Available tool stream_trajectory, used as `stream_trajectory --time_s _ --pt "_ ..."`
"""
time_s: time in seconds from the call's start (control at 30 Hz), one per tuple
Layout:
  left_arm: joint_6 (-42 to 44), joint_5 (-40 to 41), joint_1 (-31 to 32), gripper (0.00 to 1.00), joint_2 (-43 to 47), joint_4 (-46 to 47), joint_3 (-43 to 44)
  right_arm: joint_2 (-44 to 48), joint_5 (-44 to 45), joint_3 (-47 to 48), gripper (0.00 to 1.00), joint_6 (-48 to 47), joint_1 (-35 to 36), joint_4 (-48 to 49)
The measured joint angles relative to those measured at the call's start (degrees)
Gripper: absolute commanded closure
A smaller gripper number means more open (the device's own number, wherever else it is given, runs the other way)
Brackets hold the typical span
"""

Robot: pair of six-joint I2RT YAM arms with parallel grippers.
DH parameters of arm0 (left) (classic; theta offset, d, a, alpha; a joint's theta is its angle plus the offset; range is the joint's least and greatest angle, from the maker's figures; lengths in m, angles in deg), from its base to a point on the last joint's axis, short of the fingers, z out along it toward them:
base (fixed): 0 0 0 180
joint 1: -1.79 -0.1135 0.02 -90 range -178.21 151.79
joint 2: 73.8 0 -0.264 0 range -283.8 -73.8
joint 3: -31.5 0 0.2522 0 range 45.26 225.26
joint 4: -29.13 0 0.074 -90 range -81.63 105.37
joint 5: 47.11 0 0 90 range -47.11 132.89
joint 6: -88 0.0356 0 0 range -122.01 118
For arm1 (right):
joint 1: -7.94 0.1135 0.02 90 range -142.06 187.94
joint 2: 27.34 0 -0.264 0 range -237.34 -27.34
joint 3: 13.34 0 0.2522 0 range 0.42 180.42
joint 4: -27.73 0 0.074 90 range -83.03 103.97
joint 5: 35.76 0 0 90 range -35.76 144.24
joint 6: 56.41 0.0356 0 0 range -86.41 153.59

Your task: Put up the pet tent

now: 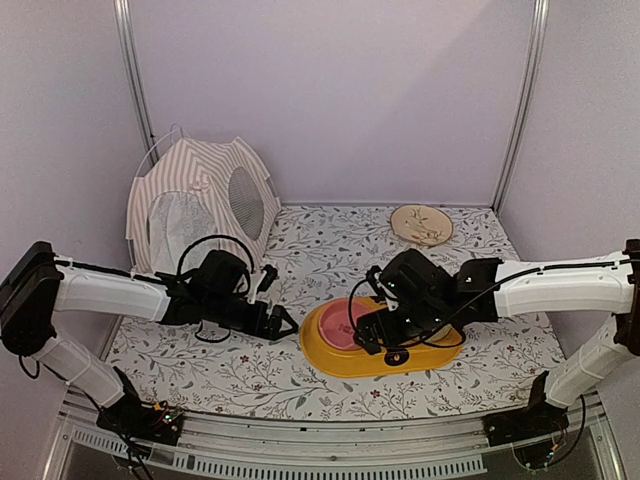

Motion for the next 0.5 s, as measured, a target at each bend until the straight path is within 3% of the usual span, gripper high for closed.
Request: stream_trajectory --time_s 0.27,0.5 --pt "0.0 0.0 0.0 0.01 -0.3 0.1 0.0 0.9 -0.3 -4.4 0.01 6.8 5.4 -3.8" --pt "-0.1 0.0 0.0 0.01 -0.3 0.1 0.0 -1.3 -0.8 -8.7 0.01 16.1 6.1 -4.8"
